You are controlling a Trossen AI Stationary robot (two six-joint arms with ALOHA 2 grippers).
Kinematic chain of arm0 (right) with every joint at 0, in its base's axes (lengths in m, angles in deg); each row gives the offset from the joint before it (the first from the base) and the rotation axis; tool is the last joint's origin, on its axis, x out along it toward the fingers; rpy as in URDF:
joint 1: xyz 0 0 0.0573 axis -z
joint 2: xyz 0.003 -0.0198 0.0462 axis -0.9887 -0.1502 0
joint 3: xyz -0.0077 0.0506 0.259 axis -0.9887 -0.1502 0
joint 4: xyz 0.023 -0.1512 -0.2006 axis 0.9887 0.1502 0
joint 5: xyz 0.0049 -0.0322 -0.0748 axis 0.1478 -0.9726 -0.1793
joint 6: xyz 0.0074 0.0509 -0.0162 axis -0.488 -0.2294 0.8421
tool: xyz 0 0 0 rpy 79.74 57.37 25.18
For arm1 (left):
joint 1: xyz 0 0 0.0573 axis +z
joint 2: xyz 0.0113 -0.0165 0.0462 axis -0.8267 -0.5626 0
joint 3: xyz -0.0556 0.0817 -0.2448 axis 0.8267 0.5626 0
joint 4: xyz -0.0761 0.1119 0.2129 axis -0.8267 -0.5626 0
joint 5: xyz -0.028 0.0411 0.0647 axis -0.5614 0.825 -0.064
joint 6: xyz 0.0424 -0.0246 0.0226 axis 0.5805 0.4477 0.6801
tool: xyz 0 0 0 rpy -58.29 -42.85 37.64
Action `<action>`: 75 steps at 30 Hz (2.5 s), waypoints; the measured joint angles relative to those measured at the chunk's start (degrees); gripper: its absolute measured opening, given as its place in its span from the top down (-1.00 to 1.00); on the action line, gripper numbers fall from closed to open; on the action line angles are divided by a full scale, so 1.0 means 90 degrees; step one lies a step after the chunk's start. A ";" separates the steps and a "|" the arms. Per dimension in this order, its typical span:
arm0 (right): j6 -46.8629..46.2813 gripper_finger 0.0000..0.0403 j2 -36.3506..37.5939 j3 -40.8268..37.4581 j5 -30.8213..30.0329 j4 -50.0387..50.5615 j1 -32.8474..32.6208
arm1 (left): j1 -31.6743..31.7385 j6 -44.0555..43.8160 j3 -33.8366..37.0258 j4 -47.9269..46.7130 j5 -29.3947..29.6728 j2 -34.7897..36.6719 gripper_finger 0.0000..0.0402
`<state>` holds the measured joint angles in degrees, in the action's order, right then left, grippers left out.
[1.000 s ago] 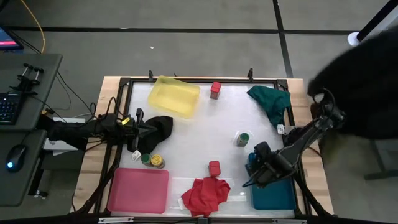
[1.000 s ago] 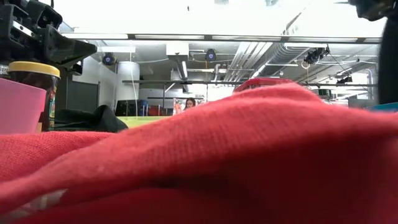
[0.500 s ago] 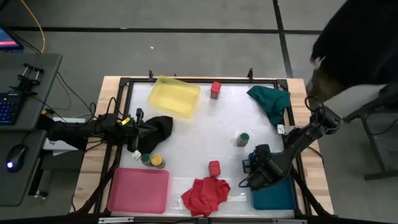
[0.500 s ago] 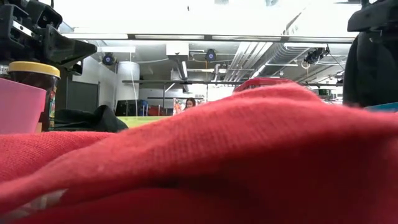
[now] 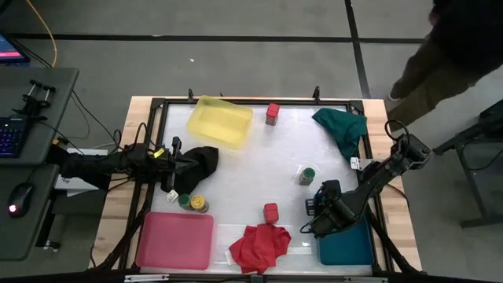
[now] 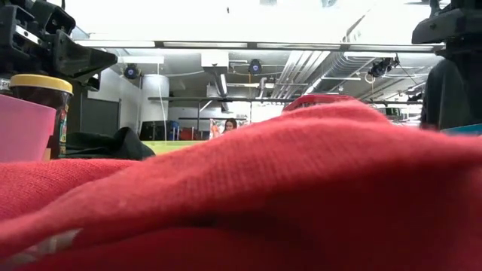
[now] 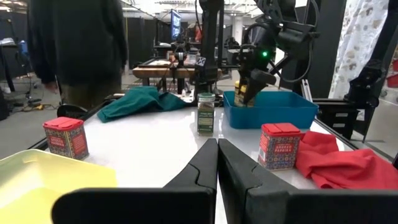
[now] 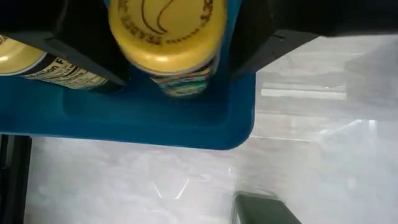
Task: Sort spices by type
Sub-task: Put the top yellow seasoning bottle into the blue bin, then put the right green seasoning bottle into the yellow bin
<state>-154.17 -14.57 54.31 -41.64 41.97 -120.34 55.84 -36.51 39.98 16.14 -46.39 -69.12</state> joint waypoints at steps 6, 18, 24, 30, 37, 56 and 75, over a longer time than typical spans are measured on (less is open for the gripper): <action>0.0158 -0.38 0.0001 0.0130 0.0054 0.0133 0.0000 | -0.0002 -0.0001 0.0000 -0.0002 0.0000 -0.0002 1.00; 0.0890 -0.39 0.0760 0.1233 -0.1339 0.1336 0.0176 | 0.0000 -0.0002 0.0000 0.0000 0.0002 -0.0002 1.00; 0.4054 -0.40 0.1040 0.1251 -0.1828 -0.0157 0.1224 | -0.0002 0.0000 0.0000 -0.0002 0.0001 -0.0002 1.00; 0.8012 -0.40 0.1000 0.1251 -0.0642 -0.2256 0.2495 | -0.0002 -0.0002 0.0000 -0.0002 0.0000 -0.0002 1.00; 0.9835 -0.40 0.0868 0.1251 0.0583 -0.3557 0.3876 | 0.0000 -0.0002 -0.0002 -0.0001 0.0000 -0.0001 1.00; 1.1564 -0.40 0.0865 0.1251 0.1675 -0.0141 0.4214 | 0.0000 -0.0002 -0.0002 0.0002 0.0000 -0.0002 1.00; 1.3497 -0.40 -0.0412 0.1245 0.1018 -0.0065 0.3838 | 0.0000 -0.0002 -0.0002 0.0000 0.0000 0.0000 1.00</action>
<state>-32.70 -18.28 65.52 -32.47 41.39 -85.80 55.84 -36.53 39.96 16.15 -46.39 -69.12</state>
